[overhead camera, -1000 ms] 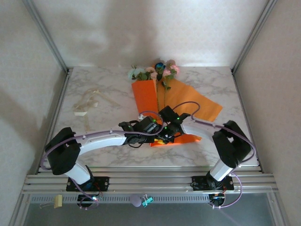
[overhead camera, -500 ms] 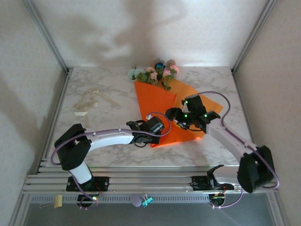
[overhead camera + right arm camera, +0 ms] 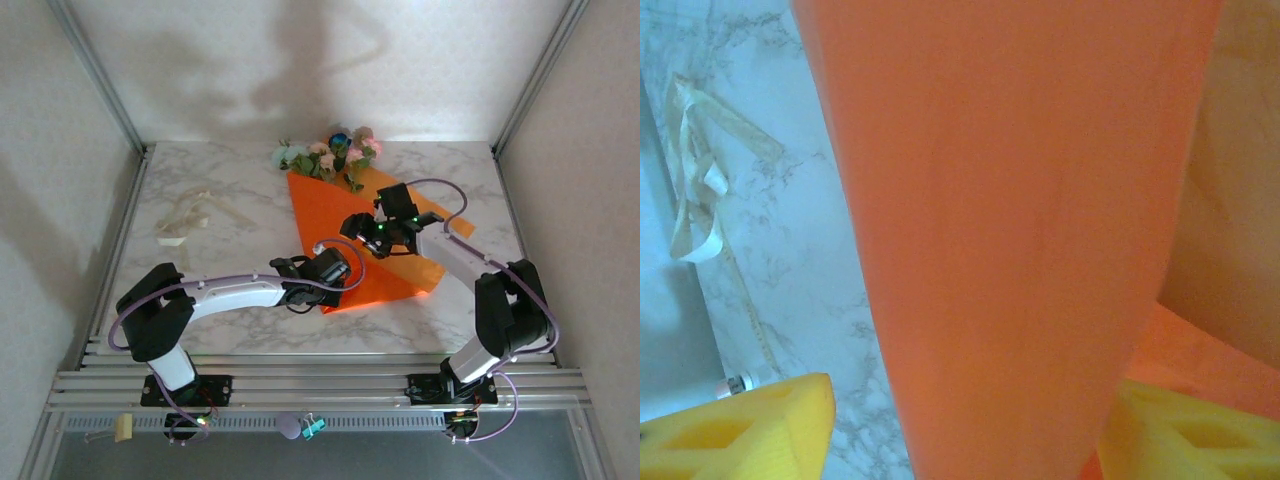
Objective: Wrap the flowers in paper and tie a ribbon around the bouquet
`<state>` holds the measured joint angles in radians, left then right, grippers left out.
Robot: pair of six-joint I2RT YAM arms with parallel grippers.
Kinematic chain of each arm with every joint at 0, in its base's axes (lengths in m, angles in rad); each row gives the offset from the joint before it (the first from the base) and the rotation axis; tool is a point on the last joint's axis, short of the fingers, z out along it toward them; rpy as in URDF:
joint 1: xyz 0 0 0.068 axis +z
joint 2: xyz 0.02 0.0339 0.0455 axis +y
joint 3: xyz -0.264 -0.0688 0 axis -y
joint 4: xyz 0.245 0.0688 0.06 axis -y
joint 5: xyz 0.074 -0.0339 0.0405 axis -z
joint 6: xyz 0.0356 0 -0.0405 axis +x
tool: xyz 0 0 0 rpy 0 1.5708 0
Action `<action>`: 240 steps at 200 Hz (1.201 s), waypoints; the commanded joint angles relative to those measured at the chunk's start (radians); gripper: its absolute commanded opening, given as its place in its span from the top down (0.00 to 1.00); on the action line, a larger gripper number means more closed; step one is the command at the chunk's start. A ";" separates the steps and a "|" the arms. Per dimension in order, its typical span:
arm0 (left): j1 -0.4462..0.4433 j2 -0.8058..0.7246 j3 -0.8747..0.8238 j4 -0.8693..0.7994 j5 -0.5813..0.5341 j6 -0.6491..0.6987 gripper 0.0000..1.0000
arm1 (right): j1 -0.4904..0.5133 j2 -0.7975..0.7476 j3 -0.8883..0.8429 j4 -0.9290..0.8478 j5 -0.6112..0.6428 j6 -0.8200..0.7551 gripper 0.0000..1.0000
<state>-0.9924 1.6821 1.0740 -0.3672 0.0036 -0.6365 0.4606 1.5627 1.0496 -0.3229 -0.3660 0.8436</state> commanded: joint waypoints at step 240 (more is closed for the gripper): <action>0.241 0.134 -0.030 0.198 0.373 -0.169 0.75 | -0.066 0.084 -0.002 -0.133 0.200 -0.265 0.89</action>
<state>-0.7364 1.7794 1.0122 -0.1593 0.3649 -0.8093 0.3996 1.6539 1.0428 -0.4091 -0.2066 0.5911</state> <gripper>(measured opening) 0.257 0.065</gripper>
